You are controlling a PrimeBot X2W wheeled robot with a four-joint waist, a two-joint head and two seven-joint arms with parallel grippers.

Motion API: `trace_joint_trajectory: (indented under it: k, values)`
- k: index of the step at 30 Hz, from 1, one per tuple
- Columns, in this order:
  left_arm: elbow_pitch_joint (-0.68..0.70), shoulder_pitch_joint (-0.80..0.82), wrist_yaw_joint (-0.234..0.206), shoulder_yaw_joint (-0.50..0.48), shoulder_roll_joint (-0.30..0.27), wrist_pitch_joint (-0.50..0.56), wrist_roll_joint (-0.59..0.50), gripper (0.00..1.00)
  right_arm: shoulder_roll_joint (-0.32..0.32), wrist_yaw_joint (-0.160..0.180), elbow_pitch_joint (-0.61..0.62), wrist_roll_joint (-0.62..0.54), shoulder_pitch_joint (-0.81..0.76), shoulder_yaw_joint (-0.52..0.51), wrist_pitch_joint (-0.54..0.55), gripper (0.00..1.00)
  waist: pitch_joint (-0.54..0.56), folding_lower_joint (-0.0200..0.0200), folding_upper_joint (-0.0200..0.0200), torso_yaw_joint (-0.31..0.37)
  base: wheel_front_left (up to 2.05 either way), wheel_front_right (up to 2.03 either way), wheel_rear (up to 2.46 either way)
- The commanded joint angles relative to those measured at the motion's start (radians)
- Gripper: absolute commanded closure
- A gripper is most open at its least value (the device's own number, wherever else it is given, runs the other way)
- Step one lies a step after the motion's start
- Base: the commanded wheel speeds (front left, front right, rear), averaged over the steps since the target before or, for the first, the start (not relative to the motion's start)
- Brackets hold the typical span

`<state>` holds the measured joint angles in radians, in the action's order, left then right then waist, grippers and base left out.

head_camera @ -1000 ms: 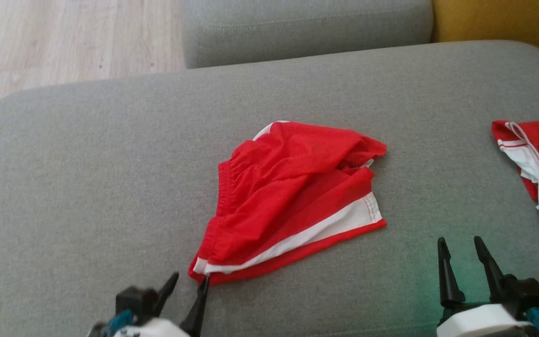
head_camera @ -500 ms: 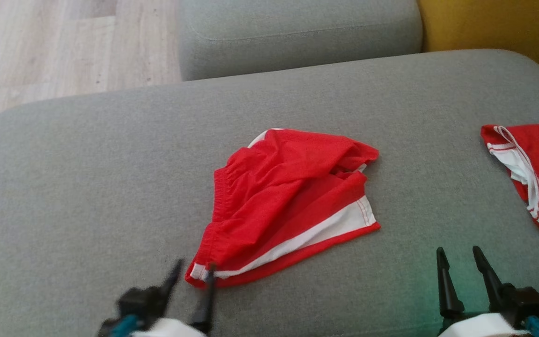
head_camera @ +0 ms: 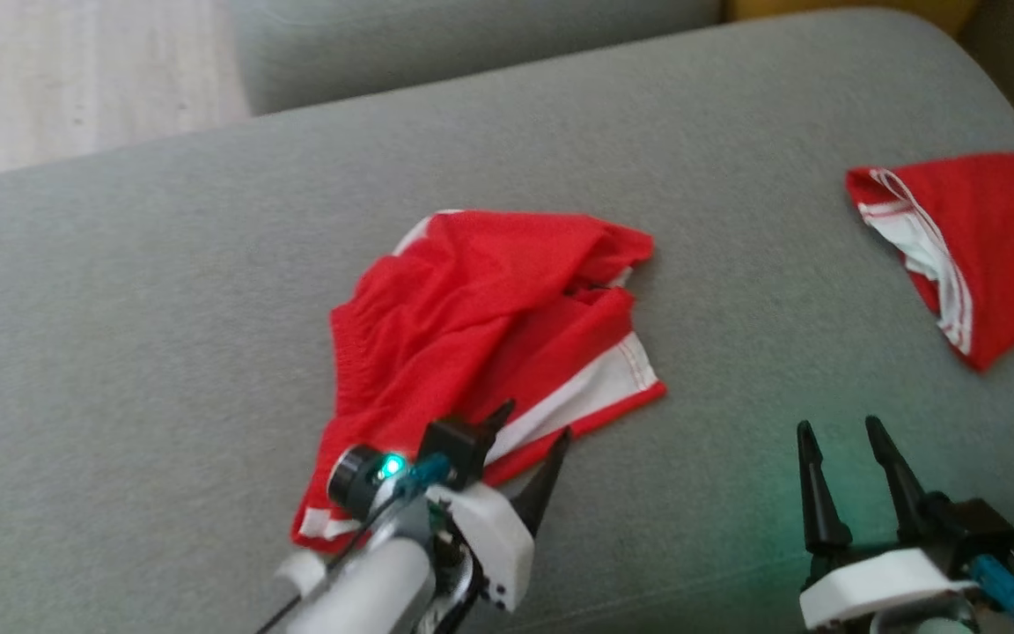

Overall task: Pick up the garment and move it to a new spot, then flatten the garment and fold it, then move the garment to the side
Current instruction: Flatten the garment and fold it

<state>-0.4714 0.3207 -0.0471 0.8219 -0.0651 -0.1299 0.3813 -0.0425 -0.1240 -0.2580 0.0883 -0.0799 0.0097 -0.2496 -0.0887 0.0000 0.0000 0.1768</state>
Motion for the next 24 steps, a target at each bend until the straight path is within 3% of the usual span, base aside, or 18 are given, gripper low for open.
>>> trace_joint_trajectory:
  k: [1, 10, 13, 17, 24]
  values:
    - [0.012, 0.052, 0.002, -0.023, 0.008, -0.001, 0.0, 0.0, -0.008, -0.007, 0.03, 0.009, 0.037, 0.024, -0.012, 0.0, -0.025, 0.0, 0.0, 0.029, 0.0, 0.0, 0.0]
    - [-0.157, 0.173, -0.038, 0.05, 0.014, -0.005, 0.05, 0.02, -0.008, -0.007, 0.024, 0.028, 0.058, 0.037, -0.012, 0.0, -0.057, 0.0, 0.0, 0.072, 0.0, 0.0, 0.0]
    - [-0.173, 0.195, -0.046, 0.086, 0.015, -0.011, 0.073, 0.29, -0.008, -0.007, 0.023, 0.031, 0.062, 0.038, -0.012, 0.0, -0.061, 0.0, 0.0, 0.074, 0.0, 0.0, 0.0]
    - [-0.2, 0.215, -0.064, 0.121, 0.015, -0.02, 0.099, 0.45, -0.008, -0.007, 0.019, 0.035, 0.068, 0.037, -0.012, 0.0, -0.063, 0.0, 0.0, 0.075, 0.0, 0.0, 0.0]
    - [-0.255, 0.25, -0.082, 0.172, 0.015, -0.029, 0.135, 0.51, -0.008, -0.007, 0.017, 0.035, 0.075, 0.04, -0.012, 0.0, -0.065, 0.0, 0.0, 0.08, 0.0, 0.0, 0.0]
